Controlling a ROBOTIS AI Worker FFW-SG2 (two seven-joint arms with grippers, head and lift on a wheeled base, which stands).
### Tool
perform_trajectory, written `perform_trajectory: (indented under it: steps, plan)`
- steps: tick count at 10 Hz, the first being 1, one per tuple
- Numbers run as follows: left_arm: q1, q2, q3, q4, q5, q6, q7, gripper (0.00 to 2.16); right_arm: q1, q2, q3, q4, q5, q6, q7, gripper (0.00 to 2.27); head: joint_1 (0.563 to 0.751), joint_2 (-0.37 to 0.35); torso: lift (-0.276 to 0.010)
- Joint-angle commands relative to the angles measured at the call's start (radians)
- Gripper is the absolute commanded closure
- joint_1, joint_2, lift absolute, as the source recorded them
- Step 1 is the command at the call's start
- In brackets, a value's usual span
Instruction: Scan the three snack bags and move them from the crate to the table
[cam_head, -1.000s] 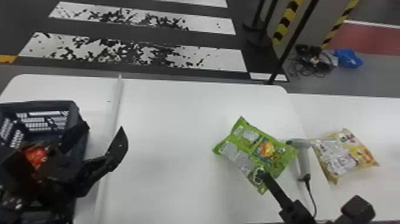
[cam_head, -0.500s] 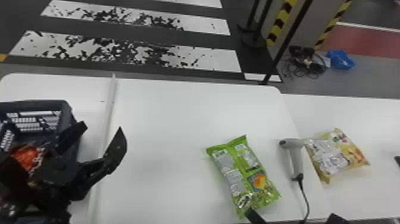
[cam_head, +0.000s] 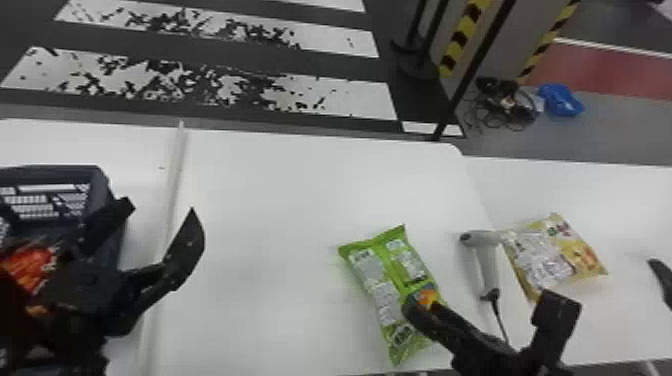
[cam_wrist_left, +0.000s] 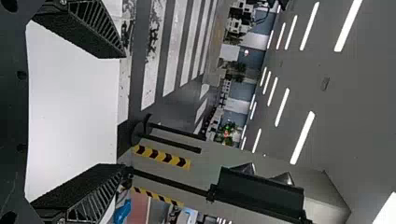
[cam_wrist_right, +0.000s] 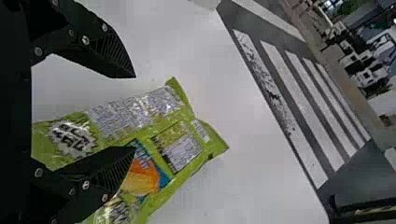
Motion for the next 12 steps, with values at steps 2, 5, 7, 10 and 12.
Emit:
perform_trajectory:
  steps: [2, 5, 7, 10, 12]
  plan:
    - [-0.003, 0.0, -0.003, 0.005, -0.015, 0.003, 0.006, 0.03, -0.098, -0.053, 0.101, 0.062, 0.166, -0.085, 0.084, 2.25, 0.695, -0.169, -0.062]
    - [-0.024, -0.002, -0.012, 0.027, -0.03, 0.015, 0.012, 0.03, -0.17, -0.069, 0.294, 0.147, 0.308, -0.134, 0.05, 2.25, 0.695, -0.079, -0.062]
    - [-0.03, 0.002, -0.012, 0.03, -0.03, 0.015, 0.014, 0.03, -0.244, -0.07, 0.382, 0.256, 0.368, -0.187, 0.001, 2.25, 0.695, -0.033, -0.062]
    - [-0.046, 0.002, 0.001, 0.05, -0.029, 0.015, 0.011, 0.03, -0.339, -0.07, 0.441, 0.384, 0.429, -0.196, -0.094, 2.25, 0.695, 0.013, -0.062]
    - [-0.049, 0.003, 0.004, 0.051, -0.027, 0.015, 0.009, 0.03, -0.379, -0.07, 0.438, 0.435, 0.436, -0.23, -0.148, 2.25, 0.695, 0.009, -0.062]
